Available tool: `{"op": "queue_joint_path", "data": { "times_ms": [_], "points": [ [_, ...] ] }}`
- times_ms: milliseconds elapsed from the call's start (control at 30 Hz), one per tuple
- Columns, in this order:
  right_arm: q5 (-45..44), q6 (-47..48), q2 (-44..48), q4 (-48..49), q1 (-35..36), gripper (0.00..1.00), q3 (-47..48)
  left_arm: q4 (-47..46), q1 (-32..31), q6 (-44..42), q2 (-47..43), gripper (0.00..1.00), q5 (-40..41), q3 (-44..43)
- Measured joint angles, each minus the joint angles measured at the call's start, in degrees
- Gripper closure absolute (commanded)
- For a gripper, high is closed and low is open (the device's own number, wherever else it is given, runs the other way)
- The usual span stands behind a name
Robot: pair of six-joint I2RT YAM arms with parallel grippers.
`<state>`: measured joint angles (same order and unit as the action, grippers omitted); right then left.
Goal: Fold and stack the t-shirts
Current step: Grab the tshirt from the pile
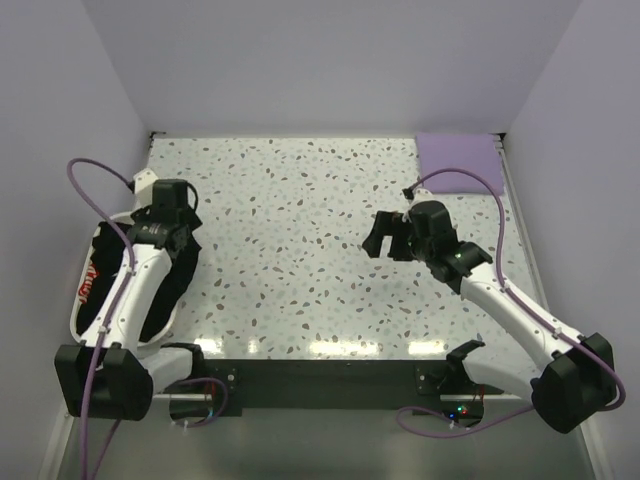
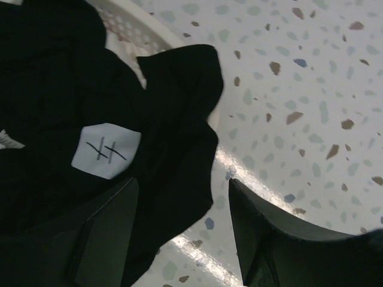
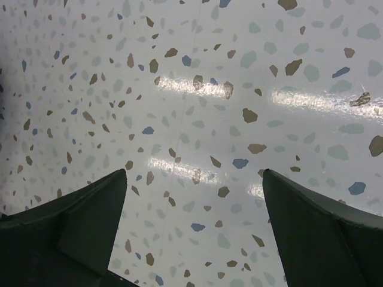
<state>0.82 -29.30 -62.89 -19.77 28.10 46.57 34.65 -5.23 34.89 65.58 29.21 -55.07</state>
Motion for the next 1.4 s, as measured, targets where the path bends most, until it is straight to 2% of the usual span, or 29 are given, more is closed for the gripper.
{"op": "queue_joint_path", "data": {
  "times_ms": [233, 433, 533, 633, 667, 733, 1067, 1267, 1400],
  "points": [
    [1.14, -0.02, 0.07, 0.09, 0.0, 0.01, -1.16, -0.26, 15.89, 3.3, 1.77, 0.32, -0.63, 3.85],
    [3.23, -0.02, -0.09, 0.13, 0.0, 0.01, -1.99, -1.31, 20.33, 5.46, 10.21, 0.37, -5.51, 4.83],
    [3.45, -0.02, -0.09, 0.13, 0.0, 0.01, -2.01, -2.6, 20.61, 6.32, 11.58, 0.52, -6.78, 5.75],
    [3.52, -0.02, -0.07, 0.22, 0.0, 0.01, -2.01, -3.56, 20.61, 6.78, 10.23, 0.76, -7.37, 6.67],
    [3.65, -0.02, -0.07, 0.28, 0.0, 0.01, -2.01, -3.61, 20.61, 6.64, 9.77, 0.89, -7.48, 6.88],
    [3.93, -0.02, -0.09, 0.44, 0.0, 0.01, -2.01, -3.43, 20.61, 6.14, 8.22, 1.0, -7.76, 7.1],
    [6.4, -0.04, -1.22, 0.94, 0.0, 0.01, -1.99, -2.08, 20.63, 4.5, -6.08, 1.0, -8.04, 5.64],
    [7.02, -0.04, -2.38, 0.94, 0.0, 0.01, -1.97, -2.1, 20.63, 3.45, -11.56, 1.0, -10.93, -2.86],
    [7.72, -0.04, -3.23, 1.05, 0.0, 0.01, -1.88, -4.26, 20.61, 3.43, -11.15, 1.0, -17.09, -10.25]
  ]
}}
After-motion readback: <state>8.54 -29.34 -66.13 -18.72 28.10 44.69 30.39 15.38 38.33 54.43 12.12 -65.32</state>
